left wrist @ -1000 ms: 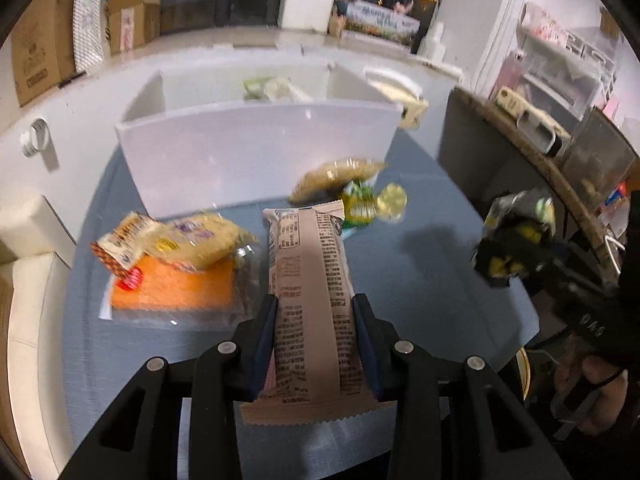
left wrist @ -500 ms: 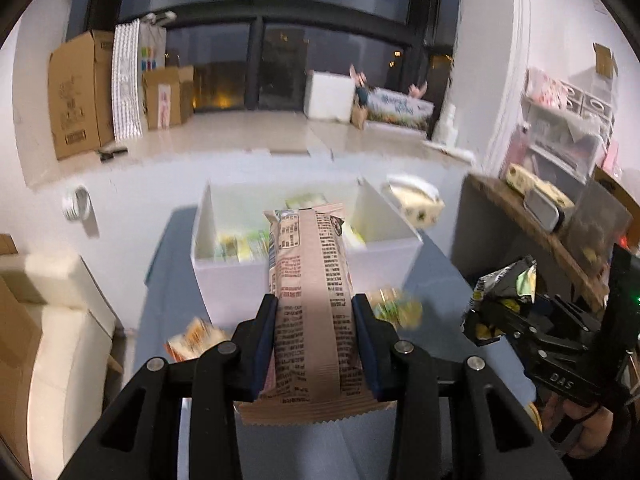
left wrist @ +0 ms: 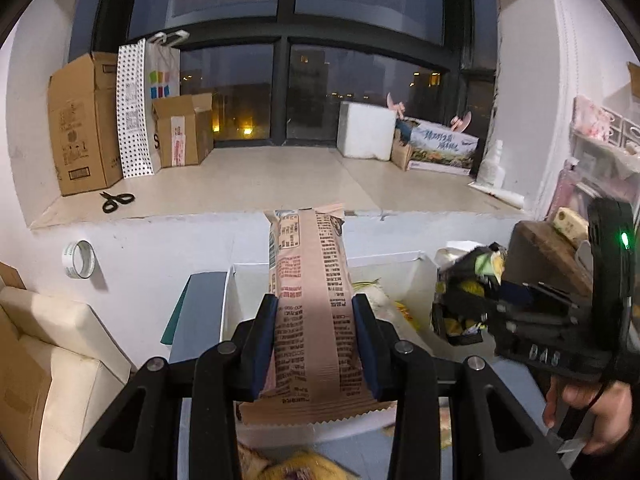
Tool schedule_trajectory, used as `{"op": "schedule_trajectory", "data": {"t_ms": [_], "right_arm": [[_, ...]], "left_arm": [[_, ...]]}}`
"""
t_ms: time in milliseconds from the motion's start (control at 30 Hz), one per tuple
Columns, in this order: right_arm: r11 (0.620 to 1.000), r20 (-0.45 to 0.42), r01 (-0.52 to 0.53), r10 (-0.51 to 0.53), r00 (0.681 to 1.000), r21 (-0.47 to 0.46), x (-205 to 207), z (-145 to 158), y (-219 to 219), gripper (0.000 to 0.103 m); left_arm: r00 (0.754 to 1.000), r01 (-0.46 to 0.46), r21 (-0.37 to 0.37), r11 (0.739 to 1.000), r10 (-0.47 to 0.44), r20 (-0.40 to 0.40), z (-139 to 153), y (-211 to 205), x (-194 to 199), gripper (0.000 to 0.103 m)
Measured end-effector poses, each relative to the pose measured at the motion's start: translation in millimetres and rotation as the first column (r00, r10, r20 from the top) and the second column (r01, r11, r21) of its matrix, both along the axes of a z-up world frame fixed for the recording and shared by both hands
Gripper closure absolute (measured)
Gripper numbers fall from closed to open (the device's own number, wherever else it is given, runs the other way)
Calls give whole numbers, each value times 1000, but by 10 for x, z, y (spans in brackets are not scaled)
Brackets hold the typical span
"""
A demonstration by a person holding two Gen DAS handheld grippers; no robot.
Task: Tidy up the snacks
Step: 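Carry the black bag and pink-brown packet into the white box and open both tools, then grasp the clear cracker bag with the right tool while the left grasps the round yellow cake packet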
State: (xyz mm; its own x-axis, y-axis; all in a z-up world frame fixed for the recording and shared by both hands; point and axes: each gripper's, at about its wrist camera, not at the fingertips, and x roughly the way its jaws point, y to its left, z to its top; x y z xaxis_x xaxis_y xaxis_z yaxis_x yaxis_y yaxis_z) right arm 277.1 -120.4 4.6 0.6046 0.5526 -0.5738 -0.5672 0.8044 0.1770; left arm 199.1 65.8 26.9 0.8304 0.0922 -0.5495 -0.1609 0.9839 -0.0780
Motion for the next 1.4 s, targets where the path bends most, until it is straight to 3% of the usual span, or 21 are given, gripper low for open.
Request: {"op": "schedule_trajectory", "data": {"t_ms": [133, 167, 200, 233, 267, 367, 600, 900, 1200, 1400], "right_arm": [[999, -117, 16, -20, 993, -30, 397, -204, 103, 33], [999, -122, 21, -26, 992, -37, 435, -236, 110, 23], [998, -122, 27, -33, 992, -55, 469, -277, 117, 3], [996, -117, 42, -50, 992, -73, 487, -308, 106, 0], [996, -105, 58, -65, 992, -64, 481, -324, 64, 0], [999, -104, 41, -43, 994, -14, 413, -320, -48, 0], [999, -11, 38, -38, 999, 15, 169, -108, -178, 0], [993, 93, -79, 71, 993, 83, -586, 105, -416, 0], [1000, 109, 2, -1, 994, -5, -1341, -542, -507, 0], [995, 62, 29, -24, 998, -91, -1261, -985, -215, 0]], "left_arm": [[998, -12, -5, 1000, 12, -62, -252, 76, 242, 58], [998, -18, -12, 1000, 17, -67, -297, 94, 258, 42], [997, -18, -22, 1000, 16, -82, -361, 128, 270, 31], [996, -27, -28, 999, 25, -84, -393, 159, 254, 9], [996, -32, -30, 999, 29, -79, -414, 178, 223, 0], [996, -40, -12, 999, 39, -84, -437, 217, 131, 0], [997, -12, -28, 1000, 10, -71, -291, 208, -140, 0], [998, 39, 0, 999, -39, -45, -61, 176, -760, 0], [995, 66, -80, 995, -72, -69, -318, 82, -1405, 0], [994, 56, -77, 995, -62, -89, -482, -20, -1656, 0]]}}
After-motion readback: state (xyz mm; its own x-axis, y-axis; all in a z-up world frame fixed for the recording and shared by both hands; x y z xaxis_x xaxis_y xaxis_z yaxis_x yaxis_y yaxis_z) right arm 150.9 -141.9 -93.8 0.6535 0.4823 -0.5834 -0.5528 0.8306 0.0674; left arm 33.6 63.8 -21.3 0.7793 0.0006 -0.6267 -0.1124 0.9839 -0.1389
